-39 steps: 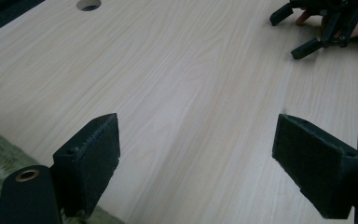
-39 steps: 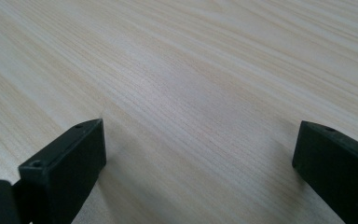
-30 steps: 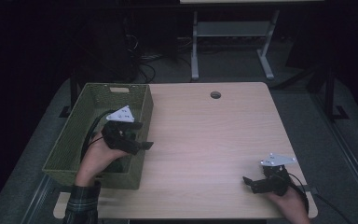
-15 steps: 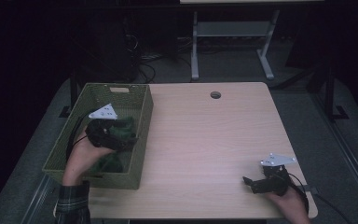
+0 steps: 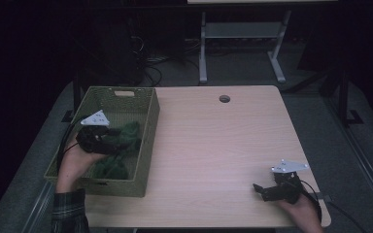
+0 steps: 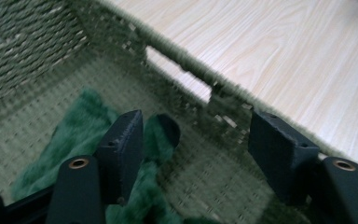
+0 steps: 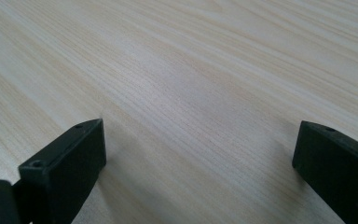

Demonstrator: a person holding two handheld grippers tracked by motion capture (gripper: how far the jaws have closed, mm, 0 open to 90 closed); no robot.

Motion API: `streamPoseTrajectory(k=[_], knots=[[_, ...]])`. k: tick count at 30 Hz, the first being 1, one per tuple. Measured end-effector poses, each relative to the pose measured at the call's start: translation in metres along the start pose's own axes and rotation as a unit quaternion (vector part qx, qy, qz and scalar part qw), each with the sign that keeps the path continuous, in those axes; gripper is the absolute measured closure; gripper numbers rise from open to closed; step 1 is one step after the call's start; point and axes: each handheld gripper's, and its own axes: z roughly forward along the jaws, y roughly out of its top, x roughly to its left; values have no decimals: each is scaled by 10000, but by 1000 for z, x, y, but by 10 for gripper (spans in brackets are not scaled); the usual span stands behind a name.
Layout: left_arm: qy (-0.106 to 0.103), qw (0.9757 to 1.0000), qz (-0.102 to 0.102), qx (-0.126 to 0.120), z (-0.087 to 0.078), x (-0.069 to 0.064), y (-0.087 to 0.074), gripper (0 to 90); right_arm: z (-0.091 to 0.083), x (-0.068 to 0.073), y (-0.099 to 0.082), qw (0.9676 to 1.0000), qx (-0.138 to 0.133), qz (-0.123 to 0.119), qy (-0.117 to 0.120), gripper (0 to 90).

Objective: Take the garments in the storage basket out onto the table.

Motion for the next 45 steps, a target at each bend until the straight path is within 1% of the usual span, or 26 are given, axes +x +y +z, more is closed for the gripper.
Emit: streamPoseTrajectory(k=[1, 2, 5, 7, 9, 13, 14, 16, 18, 19, 21, 23, 26, 30, 32, 36, 38, 39, 40, 42, 43, 45], knots=[[0, 10000, 0, 0, 0, 0, 0, 375, 0, 0, 0, 10000, 0, 0, 0, 22], [63, 10000, -38, 65, 0, 3, -3, 383, 0, 0, 0, 10000, 1, 0, 0, 22], [157, 9997, -127, 154, 2, 7, -9, 395, 0, 0, 0, 10000, 0, -2, 0, 22], [216, 9993, -133, 264, 2, 11, -12, 396, 0, 0, 0, 10000, 0, -2, 0, 22], [228, 9991, -223, 292, 4, 13, -16, 400, 0, 0, 0, 10000, 1, -1, 0, 22], [243, 9989, -244, 327, 6, 18, -20, 406, 0, 0, 0, 10000, 0, -1, -1, 22], [272, 9987, -245, 364, 7, 21, -23, 407, 0, 0, 0, 10000, 0, -2, 0, 22], [297, 9984, -284, 390, 8, 22, -25, 407, 0, 0, 0, 10000, 0, 0, 0, 22], [372, 9975, -332, 499, 11, 24, -28, 408, 0, 0, 0, 10000, 0, 0, 0, 22], [385, 9972, -297, 565, 13, 26, -29, 414, 0, 0, 0, 10000, 1, 1, 0, 22], [379, 9972, -313, 569, 14, 26, -31, 422, 0, 0, 0, 10000, 0, -1, 0, 22], [389, 9964, -304, 693, 18, 30, -34, 430, 0, 0, 0, 10000, 0, -1, 0, 22], [415, 9949, -357, 852, 23, 33, -39, 431, 0, 0, 0, 10000, -1, -2, 0, 22], [393, 9939, -423, 935, 29, 36, -43, 430, 0, 0, 0, 10000, -1, -1, 0, 22], [345, 9932, -459, 1011, 33, 37, -45, 415, 0, 0, 0, 10000, -1, 0, 0, 22], [252, 9928, -507, 1055, 37, 38, -47, 388, 0, 0, 0, 10000, 0, -2, 0, 22], [212, 9923, -545, 1088, 39, 39, -48, 360, 0, 0, 0, 10000, 0, -1, 0, 22], [178, 9920, -597, 1096, 40, 39, -49, 360, 0, 0, 0, 10000, 0, -1, 0, 22], [157, 9914, -624, 1137, 42, 40, -49, 333, 0, 0, 0, 10000, -1, -1, 0, 22], [109, 9911, -654, 1151, 44, 39, -49, 325, 0, 0, 0, 10000, -1, -2, 0, 22], [100, 9912, -645, 1150, 45, 39, -50, 316, 0, 0, 0, 10000, 0, 0, 0, 22], [92, 9902, -644, 1236, 46, 39, -50, 307, 0, 0, 0, 10000, 3, -8, 0, 22]])
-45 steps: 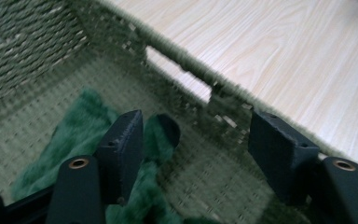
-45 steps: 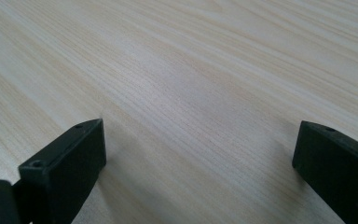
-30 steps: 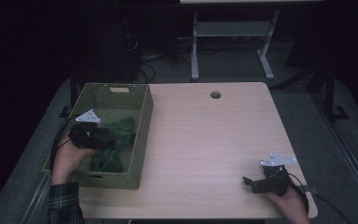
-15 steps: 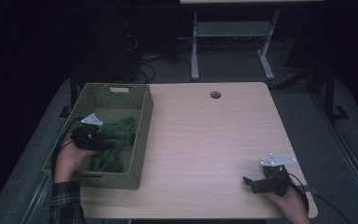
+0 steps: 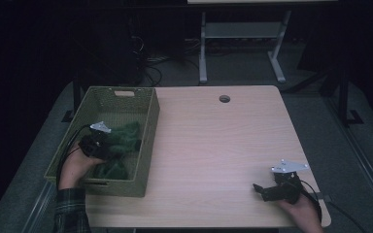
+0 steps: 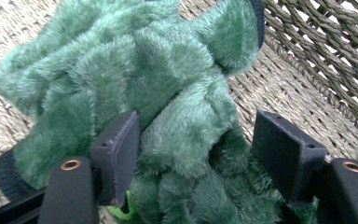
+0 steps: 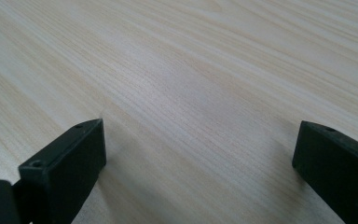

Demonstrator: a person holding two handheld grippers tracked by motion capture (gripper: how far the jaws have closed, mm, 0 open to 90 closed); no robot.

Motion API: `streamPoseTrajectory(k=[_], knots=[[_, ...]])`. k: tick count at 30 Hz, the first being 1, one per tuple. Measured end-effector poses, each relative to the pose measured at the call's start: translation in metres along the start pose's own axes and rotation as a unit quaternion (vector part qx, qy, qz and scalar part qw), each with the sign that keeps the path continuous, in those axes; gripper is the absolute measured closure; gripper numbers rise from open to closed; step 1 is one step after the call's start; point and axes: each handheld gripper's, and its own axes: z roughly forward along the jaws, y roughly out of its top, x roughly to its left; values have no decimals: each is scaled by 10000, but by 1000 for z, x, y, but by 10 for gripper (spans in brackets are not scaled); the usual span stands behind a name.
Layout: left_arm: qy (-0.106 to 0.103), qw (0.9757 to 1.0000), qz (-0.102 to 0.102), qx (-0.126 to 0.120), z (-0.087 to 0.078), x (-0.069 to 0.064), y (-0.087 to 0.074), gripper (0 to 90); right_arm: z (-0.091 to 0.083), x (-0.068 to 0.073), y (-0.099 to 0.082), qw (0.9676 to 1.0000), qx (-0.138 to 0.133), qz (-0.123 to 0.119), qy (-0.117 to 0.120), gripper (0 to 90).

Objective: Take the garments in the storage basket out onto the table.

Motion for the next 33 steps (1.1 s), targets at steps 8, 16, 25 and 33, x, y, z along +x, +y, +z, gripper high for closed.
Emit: streamPoseTrajectory(k=[8, 16, 25, 33], knots=[[-28, 9994, -91, 335, 8, -1, 0, 321, 0, 0, 0, 10000, -3, 5, 1, 22], [-121, 9976, -395, 558, 7, 1, 0, 664, 0, 0, 0, 10000, 1, -3, 0, 22], [-128, 9979, -553, 301, -4, 1, 0, 741, 0, 0, 0, 10000, -2, 7, 1, 22], [-259, 9983, -466, -220, -22, 1, 1, 762, 0, 0, 0, 10000, -3, 6, 1, 22]])
